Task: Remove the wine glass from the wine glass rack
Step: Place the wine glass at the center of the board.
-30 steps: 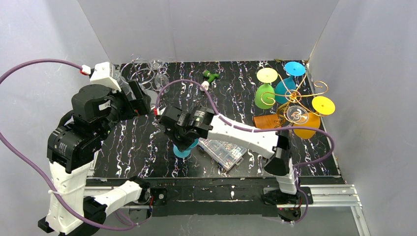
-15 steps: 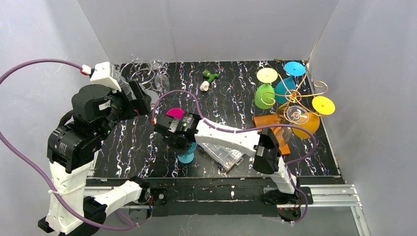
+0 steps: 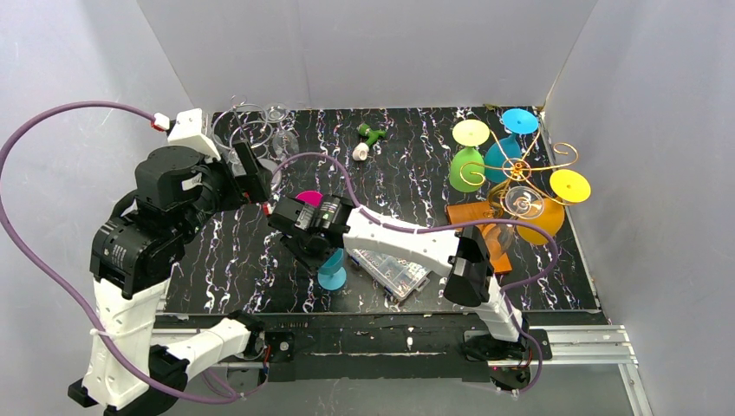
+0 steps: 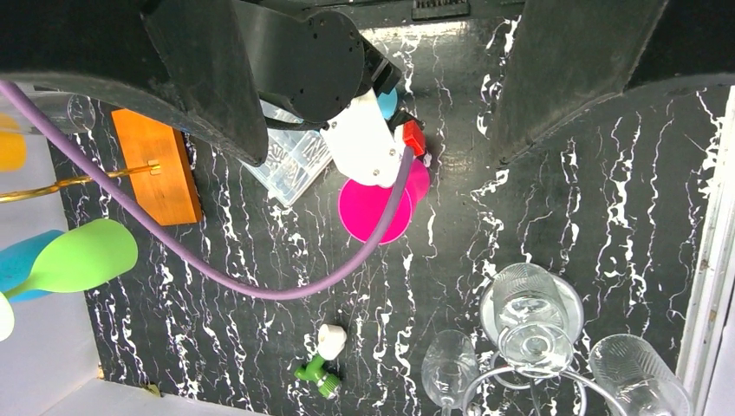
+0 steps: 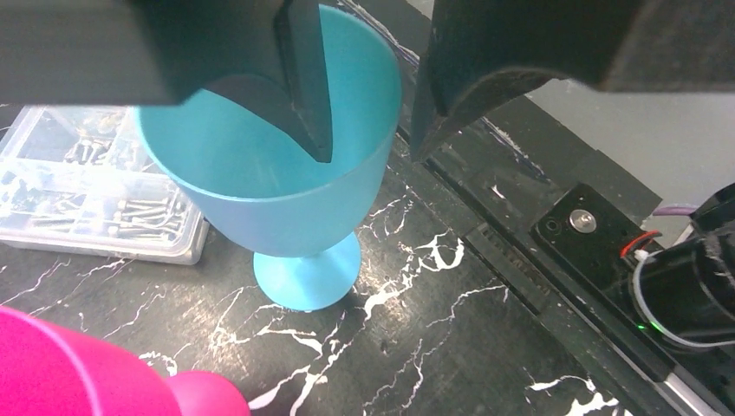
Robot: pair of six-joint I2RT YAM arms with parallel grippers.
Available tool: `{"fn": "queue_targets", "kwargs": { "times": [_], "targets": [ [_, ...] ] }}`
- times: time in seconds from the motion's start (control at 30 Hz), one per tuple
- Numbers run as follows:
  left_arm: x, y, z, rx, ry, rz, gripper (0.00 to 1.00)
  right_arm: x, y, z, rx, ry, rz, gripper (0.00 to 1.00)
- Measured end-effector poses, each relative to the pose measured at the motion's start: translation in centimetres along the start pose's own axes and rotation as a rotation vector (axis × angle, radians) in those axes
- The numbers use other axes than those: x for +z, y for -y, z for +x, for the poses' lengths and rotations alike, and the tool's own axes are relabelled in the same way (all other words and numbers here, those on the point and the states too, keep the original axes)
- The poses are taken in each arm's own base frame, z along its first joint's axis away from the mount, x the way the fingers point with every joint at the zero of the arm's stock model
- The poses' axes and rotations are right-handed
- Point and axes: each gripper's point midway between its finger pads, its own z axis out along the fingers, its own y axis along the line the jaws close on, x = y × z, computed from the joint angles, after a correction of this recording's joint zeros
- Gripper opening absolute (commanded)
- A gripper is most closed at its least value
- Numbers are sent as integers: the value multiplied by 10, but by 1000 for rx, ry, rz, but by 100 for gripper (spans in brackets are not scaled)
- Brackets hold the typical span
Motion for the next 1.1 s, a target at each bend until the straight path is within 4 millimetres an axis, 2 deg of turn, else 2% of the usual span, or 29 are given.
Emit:
{"fn": "queue_targets", "kwargs": {
  "times": [0.17,0.37,0.5,0.7,0.87,1.1],
  "targets": [
    [3,5,2,-4,-18,20,98,-13,-4,-13,4,42,-15,56],
    [8,14,4,-14,-43,48,98,-30,-1,-13,6,55,-14,70],
    [6,26,-2,-36,-46,99,98,-55,2,-18,9,97,-12,80],
    [-7,45,-14,-78,-33,196,98,-109,18,-39,36,241,21,89],
    [-11,61,-18,-99,-46,273,98,-142,58,-50,98,327,97,93],
    [3,87,-2,-82,-138,347,98,-175,134,-70,216,423,241,98]
  ]
}}
